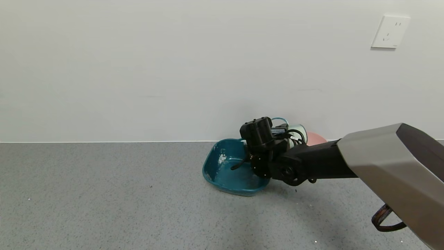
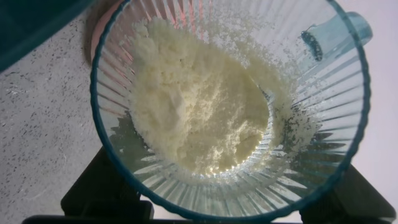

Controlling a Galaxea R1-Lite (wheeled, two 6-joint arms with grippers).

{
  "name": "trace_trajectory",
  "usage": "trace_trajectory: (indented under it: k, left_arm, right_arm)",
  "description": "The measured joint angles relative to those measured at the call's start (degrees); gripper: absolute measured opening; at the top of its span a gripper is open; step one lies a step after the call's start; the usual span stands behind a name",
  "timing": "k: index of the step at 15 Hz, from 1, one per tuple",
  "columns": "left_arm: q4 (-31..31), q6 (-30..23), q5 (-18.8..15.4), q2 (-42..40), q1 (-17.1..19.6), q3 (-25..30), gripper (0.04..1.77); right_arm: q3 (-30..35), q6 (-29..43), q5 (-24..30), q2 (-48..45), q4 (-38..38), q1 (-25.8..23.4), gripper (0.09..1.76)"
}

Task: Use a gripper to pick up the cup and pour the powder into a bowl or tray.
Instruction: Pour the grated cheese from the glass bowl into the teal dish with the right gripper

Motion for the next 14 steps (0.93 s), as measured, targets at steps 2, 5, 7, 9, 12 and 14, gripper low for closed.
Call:
trace_trajectory:
  k: [2,5,7,9,12,14]
  left_arm:
    - [0.0,-0.02,0.0,0.0,0.0,0.0,1.72]
    - [0.0,0.0,0.0,0.0,0.0,0.0,1.72]
    - [0.0,0.0,0.0,0.0,0.0,0.0,1.72]
    - [0.0,0.0,0.0,0.0,0.0,0.0,1.72]
    - [-0.02,-0.02,-0.02,0.0,0.0,0.0,1.72]
    - [0.0,0.0,0.0,0.0,0.0,0.0,1.72]
  right_arm:
    - [-0.02,-1.1,-0.04,0.24,0.1,0.44,1.33]
    - [-0.02,-2.89,-0.11,0.4,-0.04,1.16,1.32]
    - [0.0,-3.52,-1.02,0.52,0.0,1.58,1.32]
    - [-0.02,-3.96,-2.85,0.66,-0.87,2.06,1.32]
    - [-0.46,-5.57,-3.25,1.21,-3.67,2.65,1.32]
    - [-0.8,-6.62,-3.27,1.56,-5.38,2.74,1.32]
